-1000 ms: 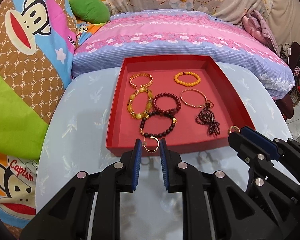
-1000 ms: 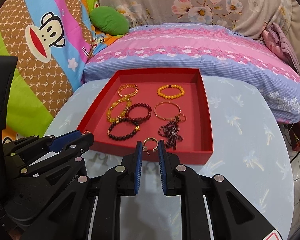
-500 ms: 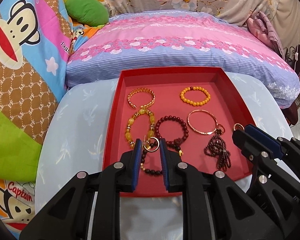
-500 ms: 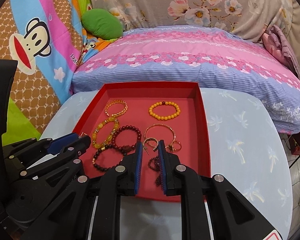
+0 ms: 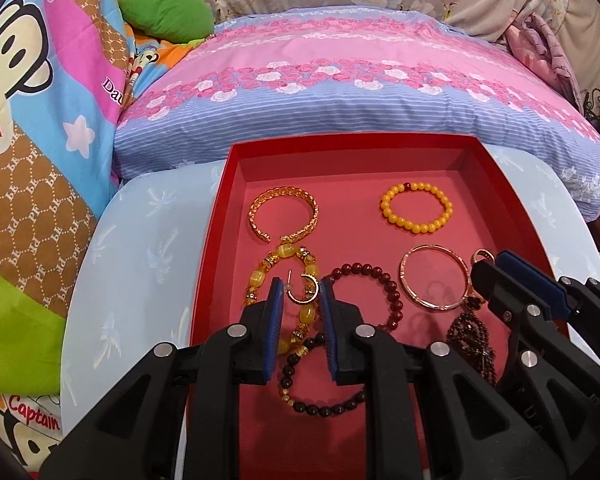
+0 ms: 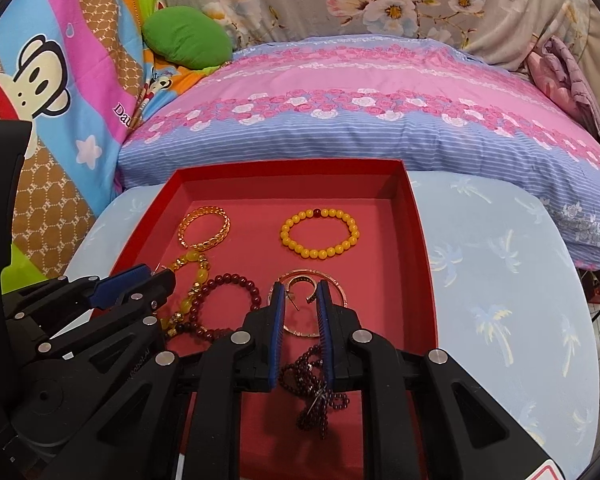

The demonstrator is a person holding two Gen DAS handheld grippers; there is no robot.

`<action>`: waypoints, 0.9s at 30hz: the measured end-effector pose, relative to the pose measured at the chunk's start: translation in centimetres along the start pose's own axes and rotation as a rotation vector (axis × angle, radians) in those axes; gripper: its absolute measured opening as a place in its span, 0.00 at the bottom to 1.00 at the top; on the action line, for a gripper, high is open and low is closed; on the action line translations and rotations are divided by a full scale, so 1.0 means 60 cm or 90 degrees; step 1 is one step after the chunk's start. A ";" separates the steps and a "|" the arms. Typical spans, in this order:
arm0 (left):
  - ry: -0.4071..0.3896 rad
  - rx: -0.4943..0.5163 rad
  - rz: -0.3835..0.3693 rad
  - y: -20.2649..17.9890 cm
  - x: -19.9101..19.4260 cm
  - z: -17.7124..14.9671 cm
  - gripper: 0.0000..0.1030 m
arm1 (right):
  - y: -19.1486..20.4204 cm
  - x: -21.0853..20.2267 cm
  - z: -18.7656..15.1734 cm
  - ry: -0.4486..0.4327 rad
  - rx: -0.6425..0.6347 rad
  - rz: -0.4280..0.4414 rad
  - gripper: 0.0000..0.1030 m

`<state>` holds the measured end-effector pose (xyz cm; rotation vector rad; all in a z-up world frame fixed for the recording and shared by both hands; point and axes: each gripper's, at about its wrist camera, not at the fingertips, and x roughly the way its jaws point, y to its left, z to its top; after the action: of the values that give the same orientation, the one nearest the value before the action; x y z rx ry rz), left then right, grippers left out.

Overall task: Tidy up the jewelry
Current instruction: 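Lower both earrings into the red box and open both tools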

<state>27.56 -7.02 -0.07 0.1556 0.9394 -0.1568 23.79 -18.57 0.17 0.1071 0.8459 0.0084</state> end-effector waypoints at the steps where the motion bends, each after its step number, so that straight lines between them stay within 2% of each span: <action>1: 0.002 0.000 0.001 0.000 0.004 0.001 0.17 | -0.001 0.005 0.001 0.003 0.001 0.001 0.15; 11: 0.014 -0.001 0.005 0.003 0.033 0.005 0.18 | -0.001 0.035 0.005 0.023 -0.002 -0.004 0.16; 13: 0.017 -0.002 0.009 0.003 0.035 0.005 0.24 | -0.001 0.035 0.004 0.022 -0.002 -0.006 0.16; 15: 0.016 -0.006 0.013 0.004 0.034 0.003 0.35 | 0.000 0.033 0.004 0.022 -0.002 -0.004 0.16; 18: 0.014 -0.008 0.014 0.005 0.028 0.001 0.41 | 0.001 0.029 0.003 0.022 -0.005 -0.007 0.17; 20: 0.009 -0.010 0.016 0.006 0.019 0.000 0.47 | 0.001 0.022 0.004 0.020 -0.005 -0.009 0.23; 27: -0.001 -0.024 0.017 0.011 -0.017 -0.016 0.54 | 0.004 -0.020 -0.006 0.002 -0.018 -0.034 0.34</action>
<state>26.35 -6.11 0.23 0.1334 0.9375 -0.1144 22.75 -18.34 0.84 0.0580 0.8517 -0.0292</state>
